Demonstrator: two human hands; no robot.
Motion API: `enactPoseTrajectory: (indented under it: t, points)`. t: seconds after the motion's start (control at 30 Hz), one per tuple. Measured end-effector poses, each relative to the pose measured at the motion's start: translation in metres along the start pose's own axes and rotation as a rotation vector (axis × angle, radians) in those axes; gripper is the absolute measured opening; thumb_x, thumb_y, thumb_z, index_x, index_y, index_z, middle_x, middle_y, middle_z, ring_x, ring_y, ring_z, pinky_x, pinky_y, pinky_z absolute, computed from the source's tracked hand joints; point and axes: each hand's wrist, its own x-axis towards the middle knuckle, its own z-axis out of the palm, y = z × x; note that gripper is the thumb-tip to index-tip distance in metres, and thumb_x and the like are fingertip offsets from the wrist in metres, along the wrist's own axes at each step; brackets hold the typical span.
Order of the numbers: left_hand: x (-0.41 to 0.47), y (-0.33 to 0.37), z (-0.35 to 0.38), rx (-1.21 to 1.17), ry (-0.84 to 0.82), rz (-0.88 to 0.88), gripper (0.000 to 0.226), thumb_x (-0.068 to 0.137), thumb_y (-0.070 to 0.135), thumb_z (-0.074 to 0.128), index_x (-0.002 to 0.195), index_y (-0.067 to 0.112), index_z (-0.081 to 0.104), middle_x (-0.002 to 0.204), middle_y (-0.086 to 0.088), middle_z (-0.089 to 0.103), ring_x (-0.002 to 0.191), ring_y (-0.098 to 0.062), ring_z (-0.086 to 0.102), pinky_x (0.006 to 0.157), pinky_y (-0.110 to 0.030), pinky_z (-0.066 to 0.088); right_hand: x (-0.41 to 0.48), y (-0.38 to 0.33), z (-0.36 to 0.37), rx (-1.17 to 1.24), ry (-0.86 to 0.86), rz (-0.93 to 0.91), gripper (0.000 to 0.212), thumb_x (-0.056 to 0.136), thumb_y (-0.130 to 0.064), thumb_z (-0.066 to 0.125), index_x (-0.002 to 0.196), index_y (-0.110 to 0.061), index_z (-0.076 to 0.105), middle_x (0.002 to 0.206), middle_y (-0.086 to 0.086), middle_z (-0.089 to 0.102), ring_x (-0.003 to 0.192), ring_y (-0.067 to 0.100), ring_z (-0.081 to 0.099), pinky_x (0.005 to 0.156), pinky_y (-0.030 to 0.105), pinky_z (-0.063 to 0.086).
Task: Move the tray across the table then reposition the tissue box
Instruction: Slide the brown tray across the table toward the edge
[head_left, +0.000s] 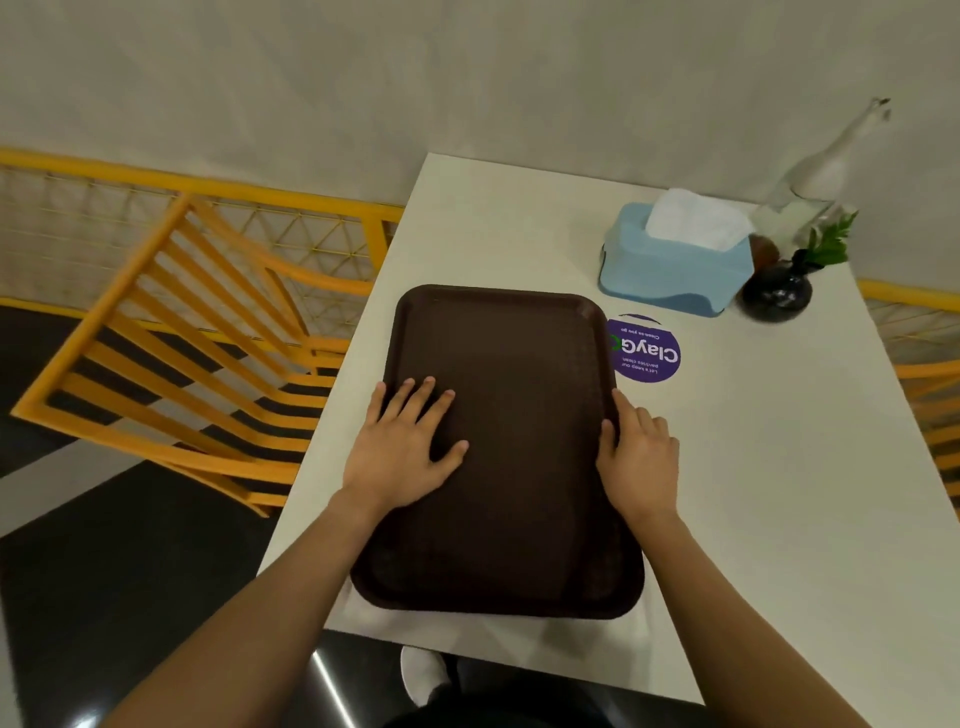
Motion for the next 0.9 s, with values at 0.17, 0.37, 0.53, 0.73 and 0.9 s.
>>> enactPoseTrajectory:
  t: [0.17, 0.37, 0.53, 0.73, 0.9]
  points:
    - [0.027, -0.023, -0.008, 0.008, -0.005, 0.022, 0.081, 0.092, 0.08, 0.018, 0.16, 0.036, 0.025, 0.169, 0.003, 0.023, 0.156, -0.02, 0.011, 0.126, -0.047, -0.004, 0.017, -0.02, 0.006, -0.004, -0.016, 0.066, 0.048, 0.105, -0.034, 0.047, 0.149, -0.015, 0.047, 0.127, 0.011, 0.065, 0.114, 0.033, 0.059, 0.1, 0.051, 0.045]
    - [0.038, -0.073, -0.027, -0.024, 0.032, 0.073, 0.077, 0.098, 0.071, 0.026, 0.16, 0.025, 0.029, 0.166, 0.0, 0.029, 0.156, -0.017, 0.013, 0.127, -0.043, 0.0, 0.016, -0.065, 0.018, 0.024, -0.043, 0.121, 0.051, 0.105, -0.036, 0.048, 0.152, -0.017, 0.041, 0.136, 0.009, 0.059, 0.122, 0.031, 0.055, 0.105, 0.05, 0.042]
    - [0.038, -0.073, -0.032, -0.188, 0.218, -0.064, 0.059, 0.104, 0.049, 0.041, 0.152, 0.015, 0.044, 0.159, -0.009, 0.039, 0.151, -0.025, 0.028, 0.125, -0.049, 0.016, 0.018, -0.055, 0.014, 0.002, -0.124, 0.069, 0.063, 0.102, -0.046, 0.051, 0.156, -0.019, 0.032, 0.149, 0.01, 0.046, 0.135, 0.033, 0.044, 0.108, 0.053, 0.038]
    - [0.015, -0.077, -0.023, -0.158, 0.123, -0.201, 0.072, 0.104, 0.051, 0.037, 0.161, 0.009, 0.023, 0.167, -0.015, 0.024, 0.155, -0.03, 0.017, 0.125, -0.049, 0.014, 0.003, -0.052, 0.012, 0.019, -0.139, -0.004, 0.073, 0.101, -0.057, 0.044, 0.16, -0.02, 0.02, 0.162, 0.009, 0.031, 0.147, 0.033, 0.03, 0.118, 0.056, 0.026]
    - [-0.001, -0.081, -0.016, -0.2, 0.011, -0.177, 0.077, 0.105, 0.051, 0.035, 0.164, 0.011, 0.004, 0.172, -0.011, 0.004, 0.157, -0.027, 0.006, 0.126, -0.047, 0.01, -0.024, -0.063, 0.025, -0.04, -0.152, 0.016, 0.084, 0.1, -0.064, 0.034, 0.162, -0.016, 0.004, 0.17, 0.007, 0.01, 0.154, 0.03, 0.014, 0.122, 0.058, 0.011]
